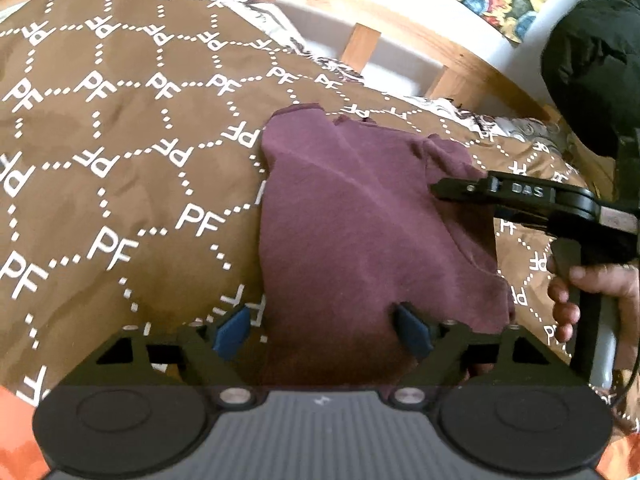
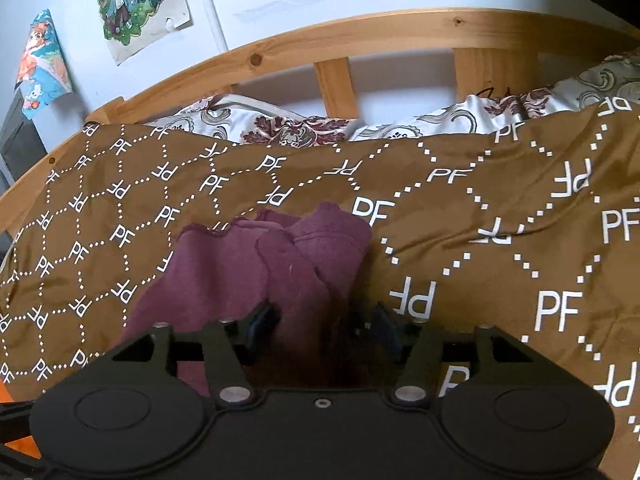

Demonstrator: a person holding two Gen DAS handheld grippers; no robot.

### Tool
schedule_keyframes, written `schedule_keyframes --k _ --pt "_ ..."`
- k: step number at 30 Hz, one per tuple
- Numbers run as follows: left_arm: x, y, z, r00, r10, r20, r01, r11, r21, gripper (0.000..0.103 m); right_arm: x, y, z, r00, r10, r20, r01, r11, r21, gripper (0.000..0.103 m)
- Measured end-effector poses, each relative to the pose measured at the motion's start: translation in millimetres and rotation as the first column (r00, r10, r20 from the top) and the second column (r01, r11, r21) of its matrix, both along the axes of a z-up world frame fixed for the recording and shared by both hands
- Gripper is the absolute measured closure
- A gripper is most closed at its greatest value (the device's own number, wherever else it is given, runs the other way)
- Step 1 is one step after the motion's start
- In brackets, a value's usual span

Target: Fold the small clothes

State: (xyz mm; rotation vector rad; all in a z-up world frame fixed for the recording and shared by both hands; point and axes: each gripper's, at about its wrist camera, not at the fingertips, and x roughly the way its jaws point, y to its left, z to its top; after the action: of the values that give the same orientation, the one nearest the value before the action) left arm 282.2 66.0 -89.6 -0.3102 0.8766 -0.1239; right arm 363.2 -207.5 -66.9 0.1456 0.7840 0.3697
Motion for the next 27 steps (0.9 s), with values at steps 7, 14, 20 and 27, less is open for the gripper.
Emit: schedule_keyframes --k 7,14,20,27 --pt "-6.6 -2.4 16.3 0.997 0.070 0.013 -0.071 0.996 0.059 0.004 -20.4 -2.2 21.5 0.998 0.019 0.052 -0.019 1.000 0.003 0.013" --pt "-27.2 -12.3 47.9 0.985 0.088 0.145 -0.110 0.983 0.150 0.001 -46.9 -4.8 48.7 0.995 0.029 0.097 -0.032 0.999 0.035 0.004" --pt "-43.9 -20.3 74.4 0.962 0.063 0.266 -0.120 0.972 0.203 0.001 -69.7 -5.8 72.8 0.989 0.004 0.147 -0.013 0.998 0.062 0.001" --pt "-58.4 -21.2 89.3 0.951 0.048 0.306 -0.121 0.967 0.226 0.001 -93.4 -14.8 86.5 0.984 -0.025 0.178 0.018 0.999 0.042 0.001"
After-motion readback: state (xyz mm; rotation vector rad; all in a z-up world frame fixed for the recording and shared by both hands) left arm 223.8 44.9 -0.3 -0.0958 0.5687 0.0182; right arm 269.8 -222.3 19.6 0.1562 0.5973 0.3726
